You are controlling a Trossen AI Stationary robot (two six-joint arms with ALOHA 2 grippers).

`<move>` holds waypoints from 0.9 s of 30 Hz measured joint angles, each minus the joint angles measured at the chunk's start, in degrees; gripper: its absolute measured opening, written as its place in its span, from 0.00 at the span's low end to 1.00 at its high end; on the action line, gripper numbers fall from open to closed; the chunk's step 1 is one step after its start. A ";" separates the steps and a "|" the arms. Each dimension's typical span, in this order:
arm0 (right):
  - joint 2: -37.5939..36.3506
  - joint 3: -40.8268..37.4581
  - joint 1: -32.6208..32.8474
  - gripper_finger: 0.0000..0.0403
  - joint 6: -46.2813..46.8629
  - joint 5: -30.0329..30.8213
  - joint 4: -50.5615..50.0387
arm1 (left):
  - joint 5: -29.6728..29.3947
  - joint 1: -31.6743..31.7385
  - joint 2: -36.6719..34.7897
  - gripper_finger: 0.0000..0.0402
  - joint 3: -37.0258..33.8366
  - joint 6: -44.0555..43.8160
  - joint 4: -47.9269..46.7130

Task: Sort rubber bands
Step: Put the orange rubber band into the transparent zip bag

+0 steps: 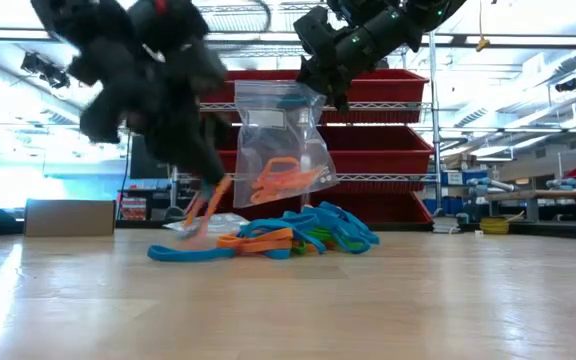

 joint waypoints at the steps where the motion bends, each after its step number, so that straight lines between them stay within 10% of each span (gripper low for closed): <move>1: 0.00 0.00 0.00 0.00 -0.01 0.00 -0.04 | -0.01 -0.03 -1.92 0.00 0.17 0.45 -0.81; 9: 0.00 0.00 0.09 0.00 -0.02 0.02 0.15 | 4.23 -0.33 -13.21 0.00 1.09 0.48 -1.74; 27: 0.00 0.00 0.07 0.00 0.02 0.00 1.02 | 7.34 0.07 -6.58 0.04 1.03 -3.47 -7.09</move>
